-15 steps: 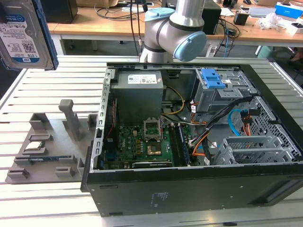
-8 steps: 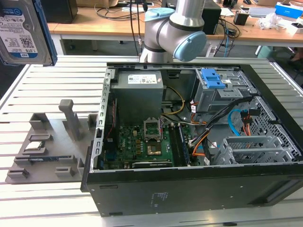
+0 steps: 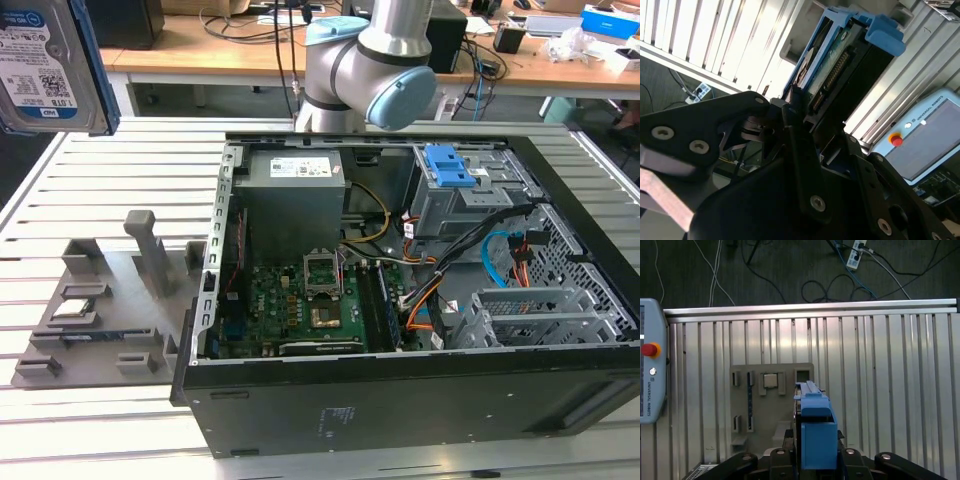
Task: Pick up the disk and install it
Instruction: 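Pick up the disk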
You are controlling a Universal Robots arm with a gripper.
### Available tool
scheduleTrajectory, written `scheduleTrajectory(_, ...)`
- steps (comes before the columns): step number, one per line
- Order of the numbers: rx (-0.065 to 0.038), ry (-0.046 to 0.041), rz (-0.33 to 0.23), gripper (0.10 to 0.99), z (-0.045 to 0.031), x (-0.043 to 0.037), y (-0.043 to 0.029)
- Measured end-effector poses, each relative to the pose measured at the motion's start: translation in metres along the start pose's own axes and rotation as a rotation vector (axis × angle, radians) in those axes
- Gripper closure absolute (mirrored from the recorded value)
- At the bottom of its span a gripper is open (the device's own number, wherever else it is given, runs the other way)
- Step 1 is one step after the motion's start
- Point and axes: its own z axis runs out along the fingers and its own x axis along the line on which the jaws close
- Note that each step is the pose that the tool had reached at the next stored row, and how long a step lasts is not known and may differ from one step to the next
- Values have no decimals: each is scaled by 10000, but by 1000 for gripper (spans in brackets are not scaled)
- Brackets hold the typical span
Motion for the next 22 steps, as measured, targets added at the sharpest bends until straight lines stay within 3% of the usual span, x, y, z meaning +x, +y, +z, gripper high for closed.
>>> scheduleTrajectory(2, 1, 1, 0, 722, -1, -1, -15)
scheduleTrajectory(10, 0, 0, 1, 722, -10, -8, -212)
scheduleTrajectory(22, 1, -1, 0, 722, -28, -21, -595)
